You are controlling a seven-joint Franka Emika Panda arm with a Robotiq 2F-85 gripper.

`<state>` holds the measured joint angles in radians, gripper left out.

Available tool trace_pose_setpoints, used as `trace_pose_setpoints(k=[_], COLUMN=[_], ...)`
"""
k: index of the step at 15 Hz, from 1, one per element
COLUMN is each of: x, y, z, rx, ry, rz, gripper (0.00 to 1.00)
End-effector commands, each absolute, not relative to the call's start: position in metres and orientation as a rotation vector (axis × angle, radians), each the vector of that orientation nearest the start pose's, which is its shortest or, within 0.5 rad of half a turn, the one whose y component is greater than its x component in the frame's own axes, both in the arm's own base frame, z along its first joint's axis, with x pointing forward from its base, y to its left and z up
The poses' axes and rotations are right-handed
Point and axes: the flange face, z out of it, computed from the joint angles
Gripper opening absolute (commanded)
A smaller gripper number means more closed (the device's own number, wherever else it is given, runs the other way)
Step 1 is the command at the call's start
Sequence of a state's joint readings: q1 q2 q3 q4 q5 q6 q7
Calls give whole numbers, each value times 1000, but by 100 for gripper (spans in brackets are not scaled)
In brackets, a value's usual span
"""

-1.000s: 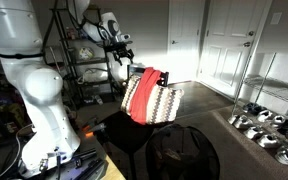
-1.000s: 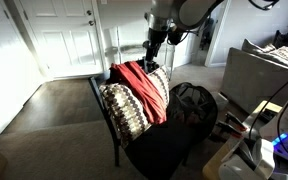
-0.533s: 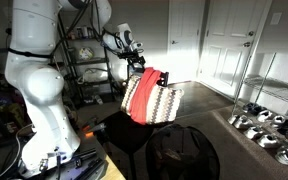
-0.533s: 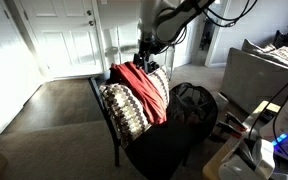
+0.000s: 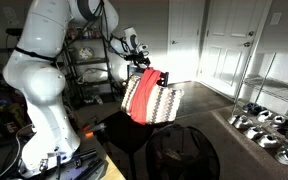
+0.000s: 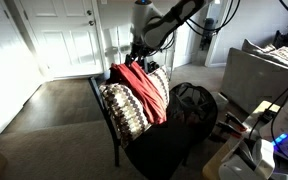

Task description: Remove the orange cloth from the chair and put it in the laundry hamper

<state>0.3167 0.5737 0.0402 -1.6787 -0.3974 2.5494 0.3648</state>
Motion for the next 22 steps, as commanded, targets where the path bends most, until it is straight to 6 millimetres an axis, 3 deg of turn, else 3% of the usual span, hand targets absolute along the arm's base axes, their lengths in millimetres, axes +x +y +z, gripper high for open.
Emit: trace_pose_setpoints(k=[1, 11, 17, 18, 19, 22], x=[682, 721, 731, 732, 731, 731], y=[247, 239, 239, 238, 239, 241], z=[287, 233, 224, 224, 224, 224], rx=[-3185, -3312, -3323, -3316, -3304, -3289], ry=[-384, -191, -152, -169, -197, -195], rz=[-618, -561, -526, -520, -509, -503], gripper=[100, 100, 100, 75, 74, 53])
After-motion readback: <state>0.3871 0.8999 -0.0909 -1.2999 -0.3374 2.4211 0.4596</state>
